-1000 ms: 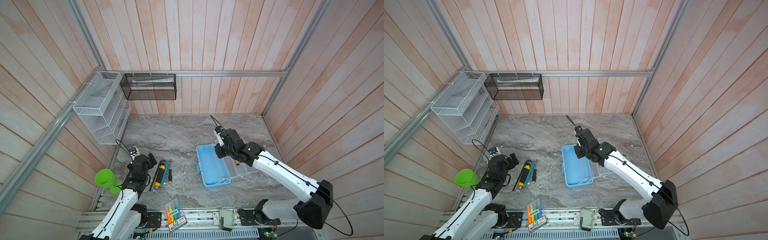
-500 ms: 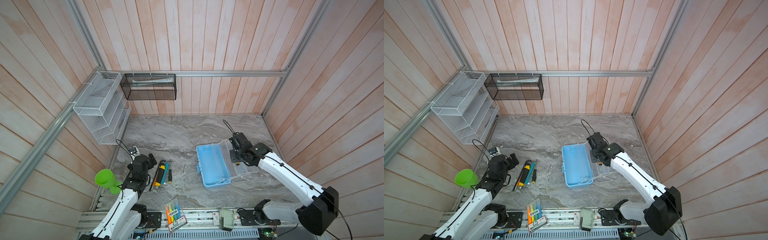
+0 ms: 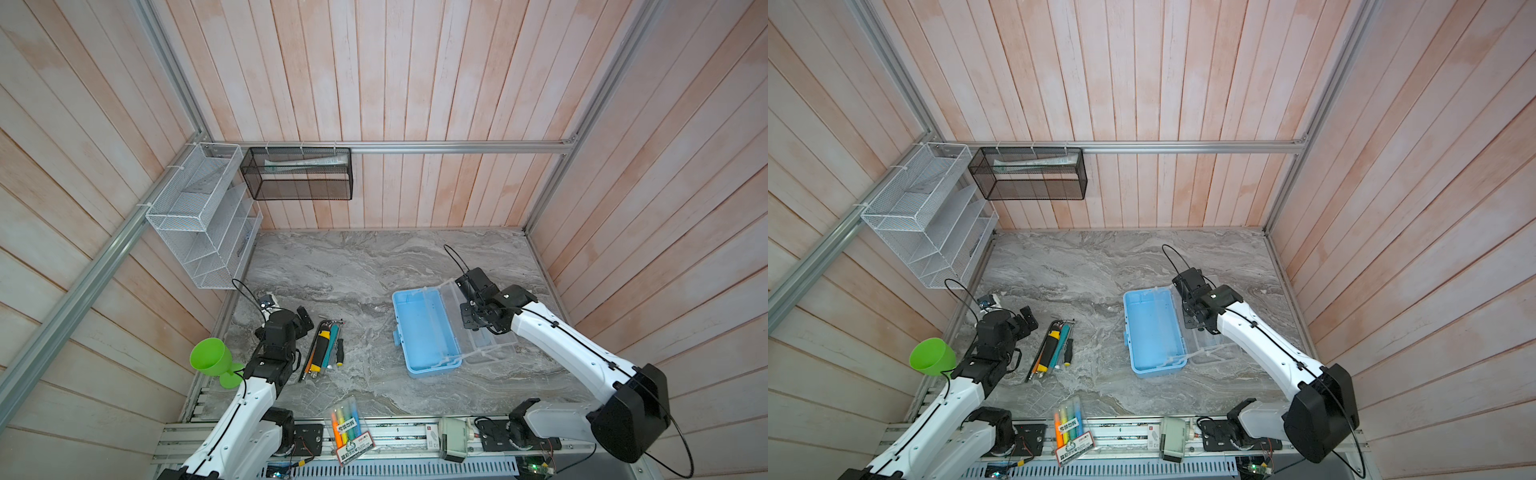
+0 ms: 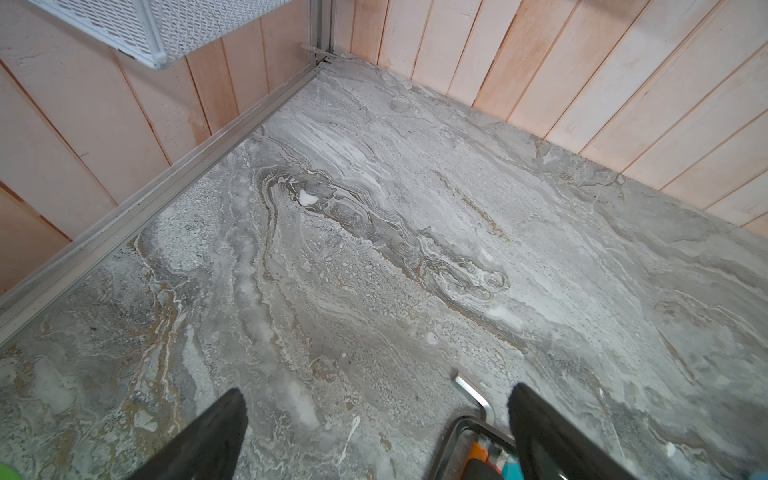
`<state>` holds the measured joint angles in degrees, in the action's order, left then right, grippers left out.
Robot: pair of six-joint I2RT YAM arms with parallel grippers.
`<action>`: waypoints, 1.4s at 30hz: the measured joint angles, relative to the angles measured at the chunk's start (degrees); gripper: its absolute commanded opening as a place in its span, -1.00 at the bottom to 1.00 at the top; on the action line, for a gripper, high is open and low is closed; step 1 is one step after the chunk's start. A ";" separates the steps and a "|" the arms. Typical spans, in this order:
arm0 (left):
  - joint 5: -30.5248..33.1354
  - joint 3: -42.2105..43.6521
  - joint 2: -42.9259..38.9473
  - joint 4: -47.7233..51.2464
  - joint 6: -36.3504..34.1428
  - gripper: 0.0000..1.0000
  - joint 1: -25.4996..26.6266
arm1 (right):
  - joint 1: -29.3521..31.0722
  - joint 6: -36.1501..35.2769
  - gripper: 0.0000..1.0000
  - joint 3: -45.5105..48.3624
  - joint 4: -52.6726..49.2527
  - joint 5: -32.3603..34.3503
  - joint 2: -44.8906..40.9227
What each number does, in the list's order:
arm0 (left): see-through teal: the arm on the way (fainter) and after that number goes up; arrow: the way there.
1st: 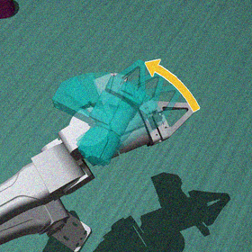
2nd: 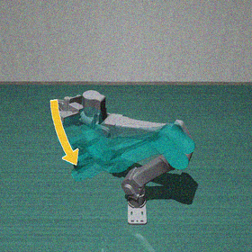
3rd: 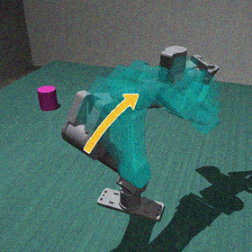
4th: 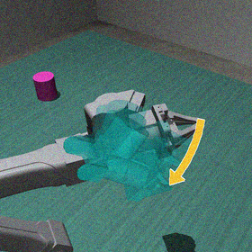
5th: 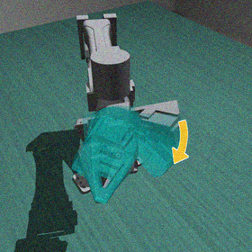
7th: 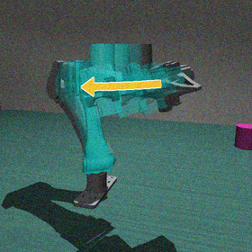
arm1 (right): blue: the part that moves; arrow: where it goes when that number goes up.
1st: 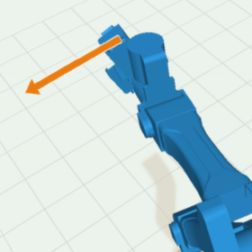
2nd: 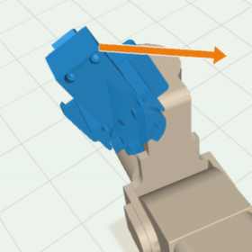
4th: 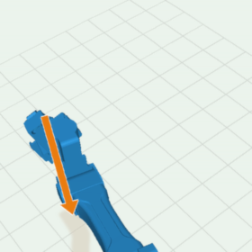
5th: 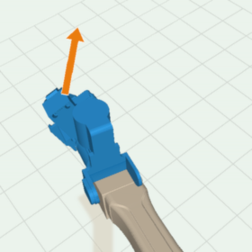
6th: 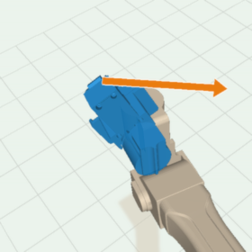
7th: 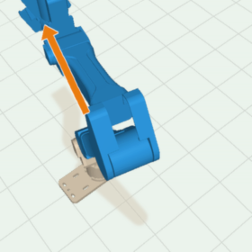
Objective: Pack the tool kit
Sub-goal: 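Lower the clear-handled screwdriver into the box beside the yellow one and release, then move the right gripper back over the tool pile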
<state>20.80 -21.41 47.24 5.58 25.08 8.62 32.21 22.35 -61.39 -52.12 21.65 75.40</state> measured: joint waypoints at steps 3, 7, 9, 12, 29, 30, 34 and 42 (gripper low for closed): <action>0.00 0.00 0.00 0.00 0.00 0.99 0.00 | -0.02 0.11 -0.55 -0.35 -0.42 0.20 0.15; 0.00 0.00 0.00 0.00 0.00 1.00 0.00 | -0.02 0.07 -0.39 -1.70 -2.12 0.44 0.72; 0.00 0.00 0.00 0.00 0.00 0.99 0.00 | -0.02 -0.02 -0.37 -2.56 -3.04 0.59 0.96; 0.00 0.00 0.00 0.00 0.00 1.00 0.00 | -0.02 -0.13 -0.35 -4.17 -3.98 0.83 1.36; 0.02 0.00 -0.02 0.02 0.20 0.99 0.00 | 16.06 -5.25 -0.29 -8.81 16.74 -9.77 1.36; 0.02 0.00 -0.02 0.02 0.20 0.99 0.00 | 16.90 -5.22 -0.29 -8.63 18.58 -10.67 1.75; 0.04 0.00 -0.15 0.04 0.26 0.99 0.00 | 20.81 -5.25 -0.26 -8.76 24.28 -13.40 6.16; 0.04 0.00 -0.17 0.04 0.46 0.99 0.00 | 28.00 -5.25 -0.23 -8.92 29.51 -16.94 14.86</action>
<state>20.84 -21.41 47.07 5.63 25.54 8.62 60.20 17.10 -70.30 -22.61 4.71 90.26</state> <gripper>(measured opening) 0.997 0.379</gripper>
